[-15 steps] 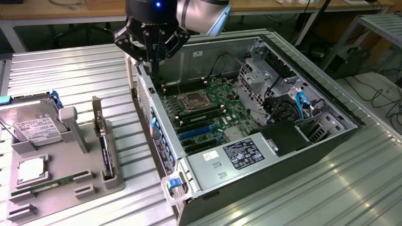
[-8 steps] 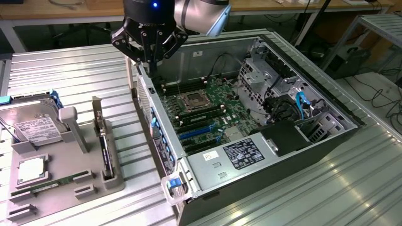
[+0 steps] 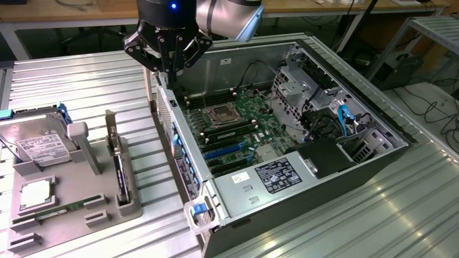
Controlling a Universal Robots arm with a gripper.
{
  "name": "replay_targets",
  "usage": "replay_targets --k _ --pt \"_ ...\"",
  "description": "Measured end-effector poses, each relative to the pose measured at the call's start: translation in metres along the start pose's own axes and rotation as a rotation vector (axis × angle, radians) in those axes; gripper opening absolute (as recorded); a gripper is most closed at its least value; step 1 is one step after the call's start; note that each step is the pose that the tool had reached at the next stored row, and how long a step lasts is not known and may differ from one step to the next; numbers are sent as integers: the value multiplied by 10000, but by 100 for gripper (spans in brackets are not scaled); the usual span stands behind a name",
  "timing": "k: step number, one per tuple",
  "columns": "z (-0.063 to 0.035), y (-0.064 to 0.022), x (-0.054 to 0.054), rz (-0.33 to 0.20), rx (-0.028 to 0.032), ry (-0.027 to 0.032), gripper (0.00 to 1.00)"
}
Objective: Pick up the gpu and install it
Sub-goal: 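Reach for the gpu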
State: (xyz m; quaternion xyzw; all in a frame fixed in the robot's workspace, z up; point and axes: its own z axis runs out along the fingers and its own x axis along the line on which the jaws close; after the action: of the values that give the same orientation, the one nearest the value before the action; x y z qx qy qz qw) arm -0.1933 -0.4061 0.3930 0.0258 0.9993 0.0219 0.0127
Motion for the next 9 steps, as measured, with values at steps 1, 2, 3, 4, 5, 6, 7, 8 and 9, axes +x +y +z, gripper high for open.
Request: replay_targets --k 1,2,3,4,5,6,7,8,9 --pt "0 -1 5 -2 0 1 11" --pt "-1 -3 11 -5 0 1 11" --pt "-1 -4 17 -6 1 1 11" --pt "-1 -5 22 -8 0 1 11" --pt "-1 -7 28 -10 0 1 11" --pt "-1 -8 33 -13 0 1 11" --pt "-1 -10 38 -15 0 1 11" --pt "-2 -11 43 -18 0 2 11" --pt "-2 -12 48 -20 0 2 11"
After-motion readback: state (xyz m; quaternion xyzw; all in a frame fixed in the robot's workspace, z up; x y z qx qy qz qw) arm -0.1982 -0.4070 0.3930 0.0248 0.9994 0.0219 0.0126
